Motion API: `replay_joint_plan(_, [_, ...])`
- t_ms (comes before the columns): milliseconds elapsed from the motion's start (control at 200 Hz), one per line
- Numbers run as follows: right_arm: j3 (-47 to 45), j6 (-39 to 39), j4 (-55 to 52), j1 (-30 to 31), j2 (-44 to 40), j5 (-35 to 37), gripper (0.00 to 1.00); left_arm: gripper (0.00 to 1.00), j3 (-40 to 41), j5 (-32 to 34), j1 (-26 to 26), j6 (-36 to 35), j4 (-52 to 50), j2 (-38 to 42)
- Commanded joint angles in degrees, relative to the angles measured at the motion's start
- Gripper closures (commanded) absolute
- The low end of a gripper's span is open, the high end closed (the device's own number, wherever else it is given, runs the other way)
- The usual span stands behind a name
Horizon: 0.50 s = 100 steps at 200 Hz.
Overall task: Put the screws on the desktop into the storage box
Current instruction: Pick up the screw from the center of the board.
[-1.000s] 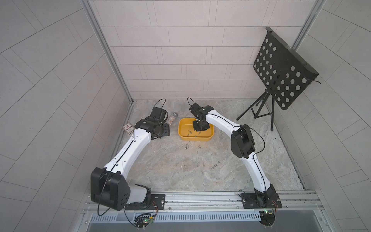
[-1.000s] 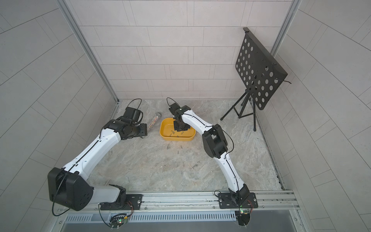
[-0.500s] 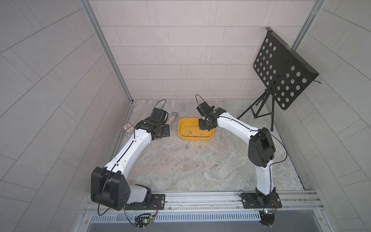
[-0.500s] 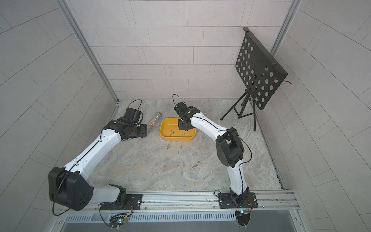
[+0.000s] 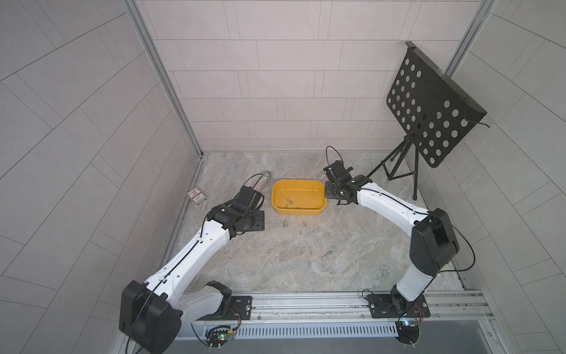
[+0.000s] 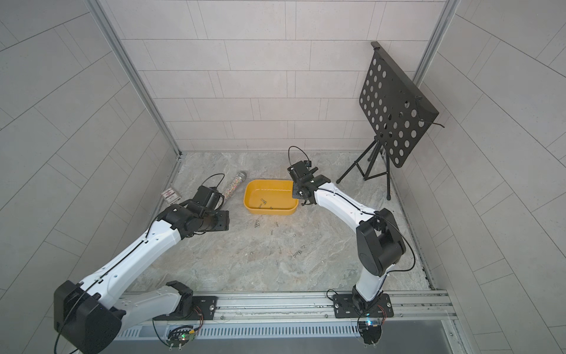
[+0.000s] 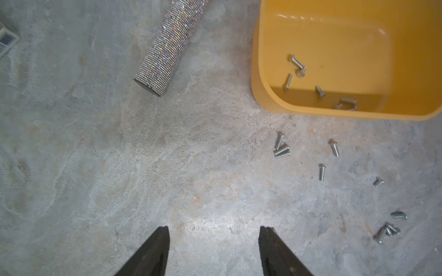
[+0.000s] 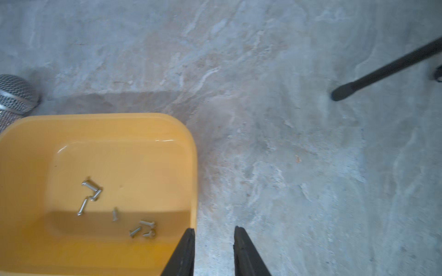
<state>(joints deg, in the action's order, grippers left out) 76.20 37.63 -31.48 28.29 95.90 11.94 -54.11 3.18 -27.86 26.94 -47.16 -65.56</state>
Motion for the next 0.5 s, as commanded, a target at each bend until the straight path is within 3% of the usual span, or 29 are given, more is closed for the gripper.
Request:
replay_joint_plan(0, [-3.33, 3.08, 2.56, -2.14, -3.21, 3.19, 0.65, 0.33, 1.09, 2.54, -4.25, 3.77, -1.21, 0.14])
replay_joint_plan(290, [-5.09, 3.94, 2.57, -4.89, -1.54, 0.04, 0.63, 0.33, 2.79, 4.15, -15.06, 10.01, 1.84, -5.07])
replay_joint_plan(495, [-5.16, 3.86, 2.88, -5.49, -0.28, -1.12, 0.62, 0.35, 4.00, 2.89, -17.68, 17.75, 2.60, -10.51])
